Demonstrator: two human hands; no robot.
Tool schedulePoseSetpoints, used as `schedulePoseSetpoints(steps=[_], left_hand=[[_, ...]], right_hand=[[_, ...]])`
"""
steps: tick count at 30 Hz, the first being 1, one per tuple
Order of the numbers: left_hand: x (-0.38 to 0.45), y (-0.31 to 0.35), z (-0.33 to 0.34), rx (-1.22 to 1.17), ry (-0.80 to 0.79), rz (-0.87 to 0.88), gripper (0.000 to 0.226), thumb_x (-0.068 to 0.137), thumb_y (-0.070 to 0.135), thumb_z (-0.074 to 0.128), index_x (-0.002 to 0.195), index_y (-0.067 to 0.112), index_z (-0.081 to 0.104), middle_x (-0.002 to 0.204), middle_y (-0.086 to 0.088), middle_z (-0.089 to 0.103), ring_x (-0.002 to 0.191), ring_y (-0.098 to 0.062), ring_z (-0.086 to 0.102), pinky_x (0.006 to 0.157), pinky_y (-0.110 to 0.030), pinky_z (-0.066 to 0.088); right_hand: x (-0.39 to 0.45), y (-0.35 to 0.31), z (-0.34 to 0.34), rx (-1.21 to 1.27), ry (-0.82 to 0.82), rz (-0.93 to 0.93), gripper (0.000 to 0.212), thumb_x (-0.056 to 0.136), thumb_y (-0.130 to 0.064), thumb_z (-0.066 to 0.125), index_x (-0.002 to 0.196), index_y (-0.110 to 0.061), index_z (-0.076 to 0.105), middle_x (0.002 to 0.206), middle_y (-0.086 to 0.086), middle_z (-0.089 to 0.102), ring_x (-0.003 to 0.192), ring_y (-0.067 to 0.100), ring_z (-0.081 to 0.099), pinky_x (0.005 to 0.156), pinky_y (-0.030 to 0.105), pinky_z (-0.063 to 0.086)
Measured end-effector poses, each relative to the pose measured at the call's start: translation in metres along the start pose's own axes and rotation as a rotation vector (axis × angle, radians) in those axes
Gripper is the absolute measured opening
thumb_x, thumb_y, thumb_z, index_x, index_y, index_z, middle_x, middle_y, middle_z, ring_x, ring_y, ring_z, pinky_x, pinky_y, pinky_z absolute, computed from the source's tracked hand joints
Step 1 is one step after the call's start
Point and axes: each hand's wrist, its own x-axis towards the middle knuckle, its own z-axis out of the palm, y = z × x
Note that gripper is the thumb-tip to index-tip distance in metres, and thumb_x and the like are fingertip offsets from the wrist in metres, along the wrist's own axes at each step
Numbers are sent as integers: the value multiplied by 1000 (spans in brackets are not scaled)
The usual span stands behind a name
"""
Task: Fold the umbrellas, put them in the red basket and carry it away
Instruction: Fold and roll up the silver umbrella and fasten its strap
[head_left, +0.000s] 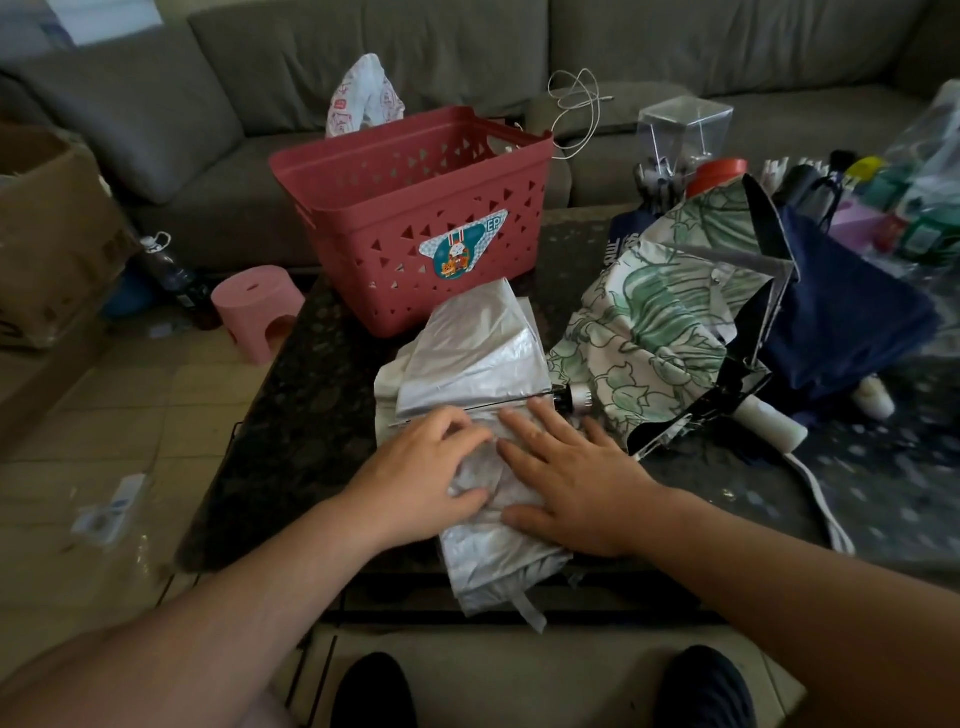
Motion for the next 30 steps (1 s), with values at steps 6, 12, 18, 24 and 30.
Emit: schedulePoseSetpoints(steps=[6,12,18,24,30], left_hand=[[18,-1,-23,-86,-145,-47,55,85,56,75,135,36,66,122,23,59,110,1,59,94,-26,51],[46,-37,-62,-361,356,-269,12,91,30,77,100,38,80,91,16,73,79,-2,64,73,-18,49],[69,-68,-45,-384,224,-574,44,93,60,68,124,29,75,116,11,72,107,-11,65,95,-32,51],[80,-67,-37,-693,172,-524,46,79,54,85,118,31,75,118,14,74,109,-8,69,101,-37,56],[79,-54,-48,-1014,291,-556,32,90,10,82,117,20,70,112,-5,78,101,-18,76,82,-27,61]], right_hand=[[10,15,-22,112,435,-29,51,97,-57,34,92,-23,71,98,-7,70,103,21,66,80,41,57],[30,46,-61,467,617,212,25,97,-21,59,115,-22,77,108,-3,70,93,13,61,87,28,48],[51,70,-70,923,578,457,43,94,-5,50,128,-25,68,117,-7,70,100,18,67,79,38,61],[65,62,-64,799,426,446,25,93,-29,66,117,-23,69,99,-7,68,94,21,67,81,38,59],[75,60,-62,895,448,439,25,92,-41,73,109,-22,72,91,-3,71,77,15,66,69,31,54]])
